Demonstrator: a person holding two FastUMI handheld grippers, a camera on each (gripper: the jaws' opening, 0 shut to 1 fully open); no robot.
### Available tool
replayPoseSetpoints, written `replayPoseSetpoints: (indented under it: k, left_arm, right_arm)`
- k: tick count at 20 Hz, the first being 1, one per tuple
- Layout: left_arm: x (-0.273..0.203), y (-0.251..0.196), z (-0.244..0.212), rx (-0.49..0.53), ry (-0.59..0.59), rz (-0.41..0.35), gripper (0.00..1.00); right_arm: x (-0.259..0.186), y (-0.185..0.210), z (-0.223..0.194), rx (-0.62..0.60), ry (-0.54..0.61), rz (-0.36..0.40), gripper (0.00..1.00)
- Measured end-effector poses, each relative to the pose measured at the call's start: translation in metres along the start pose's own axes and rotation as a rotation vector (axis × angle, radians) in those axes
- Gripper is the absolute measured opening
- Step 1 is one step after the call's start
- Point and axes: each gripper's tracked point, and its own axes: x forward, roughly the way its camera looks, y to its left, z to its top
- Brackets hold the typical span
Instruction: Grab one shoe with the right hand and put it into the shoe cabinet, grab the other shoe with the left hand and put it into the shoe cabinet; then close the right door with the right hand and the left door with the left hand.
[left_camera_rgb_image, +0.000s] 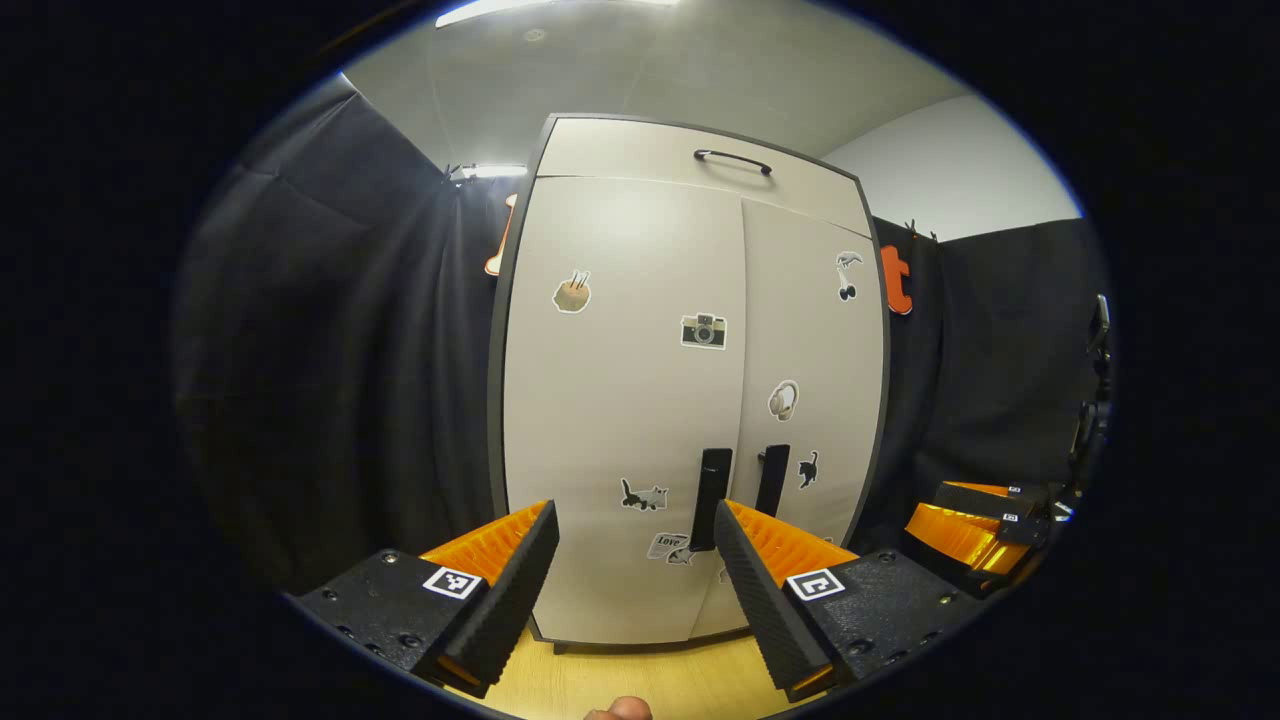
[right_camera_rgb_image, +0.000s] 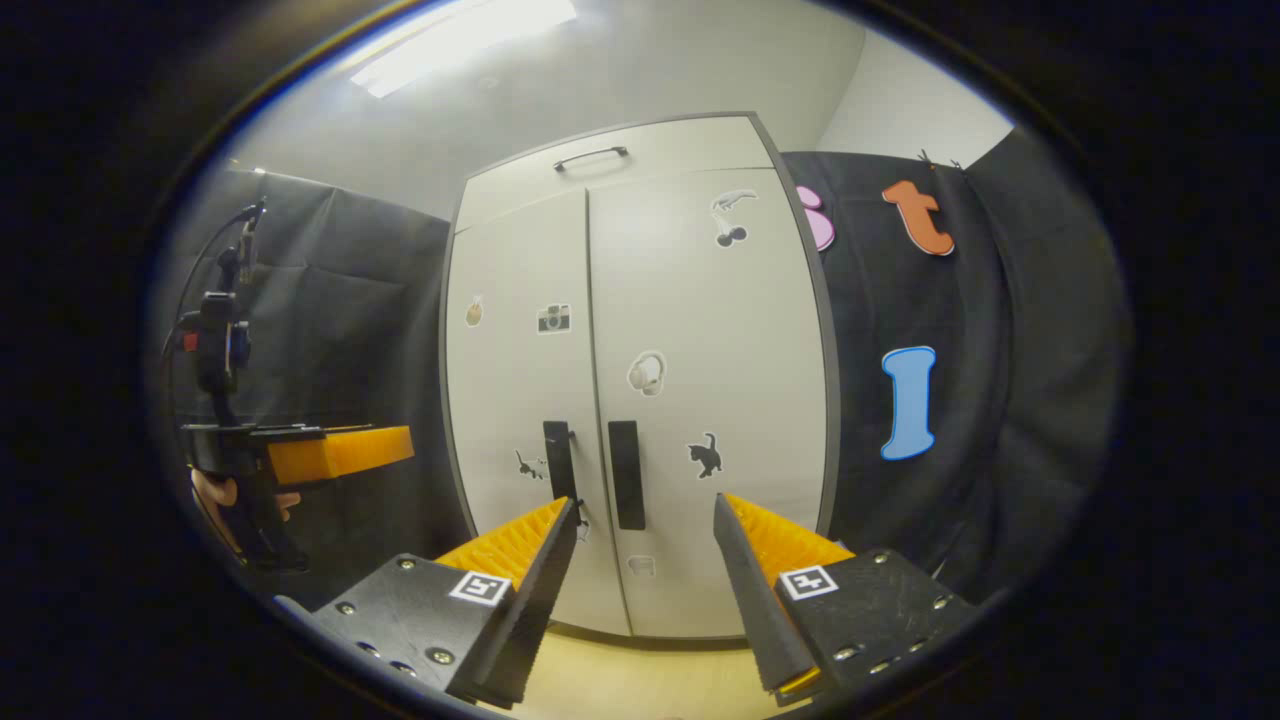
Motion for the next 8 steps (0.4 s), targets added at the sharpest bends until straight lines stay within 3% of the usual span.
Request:
replayPoseSetpoints:
  k: [8]
  left_arm:
    - [0.0012,0.0011,-0.0014,0.004,0.005,0.011,0.95]
  right_arm:
    - [0.0084,-0.0042,-0.0006,0.0,-0.001,-0.01,0.8]
